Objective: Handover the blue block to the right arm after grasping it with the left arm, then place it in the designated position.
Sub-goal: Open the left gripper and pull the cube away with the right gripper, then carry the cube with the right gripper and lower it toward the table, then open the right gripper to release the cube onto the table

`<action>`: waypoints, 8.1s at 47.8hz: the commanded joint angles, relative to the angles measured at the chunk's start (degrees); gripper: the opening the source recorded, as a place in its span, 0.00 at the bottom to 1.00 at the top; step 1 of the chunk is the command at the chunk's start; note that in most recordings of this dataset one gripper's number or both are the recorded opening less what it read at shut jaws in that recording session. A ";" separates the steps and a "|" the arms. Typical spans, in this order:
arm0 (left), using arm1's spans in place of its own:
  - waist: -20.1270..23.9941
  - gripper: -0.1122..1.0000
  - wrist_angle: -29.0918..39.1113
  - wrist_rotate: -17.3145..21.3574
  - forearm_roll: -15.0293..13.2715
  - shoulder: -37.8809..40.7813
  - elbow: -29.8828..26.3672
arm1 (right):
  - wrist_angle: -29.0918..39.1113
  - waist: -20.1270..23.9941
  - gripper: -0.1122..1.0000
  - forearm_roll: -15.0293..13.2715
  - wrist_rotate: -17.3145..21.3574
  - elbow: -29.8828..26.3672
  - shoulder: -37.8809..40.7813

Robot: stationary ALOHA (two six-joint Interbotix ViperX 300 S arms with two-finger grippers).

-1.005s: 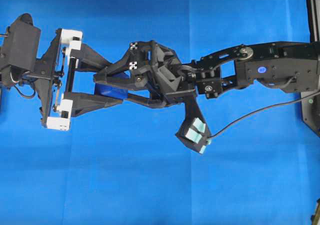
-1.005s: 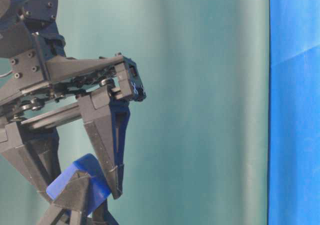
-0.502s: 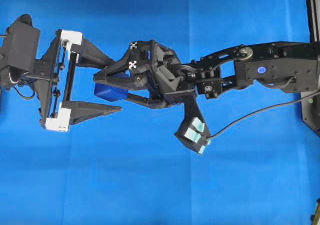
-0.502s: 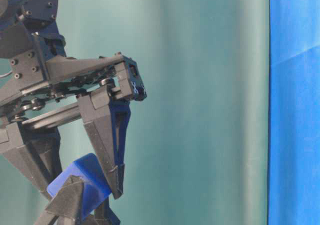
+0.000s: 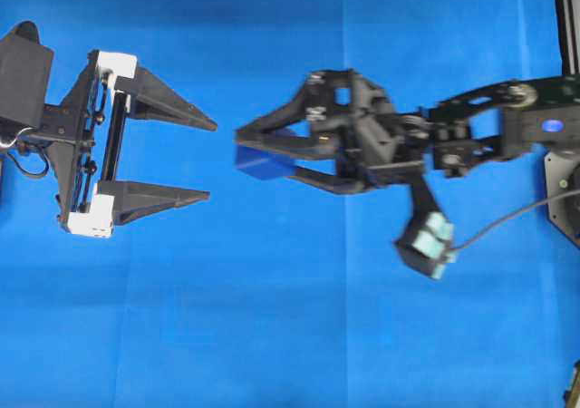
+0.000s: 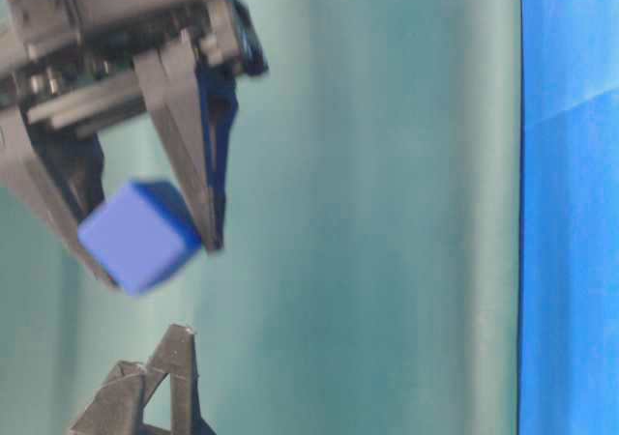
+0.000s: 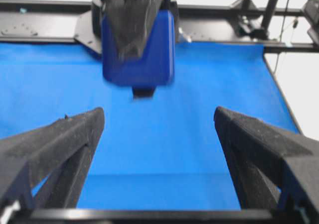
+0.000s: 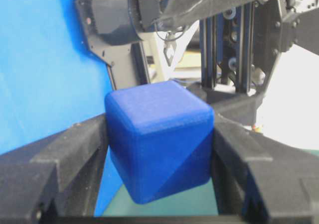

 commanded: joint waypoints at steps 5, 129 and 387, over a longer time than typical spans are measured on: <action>-0.18 0.94 -0.44 0.00 0.09 -0.79 -0.70 | 0.26 0.44 0.49 0.18 0.18 3.43 -6.33; -1.32 0.94 -0.09 0.00 0.09 -0.79 -1.05 | 11.60 2.11 0.49 17.67 46.49 9.23 -17.40; -1.32 0.94 -0.09 0.09 0.09 -0.79 -1.58 | -2.90 -3.34 0.93 30.41 50.54 0.35 28.30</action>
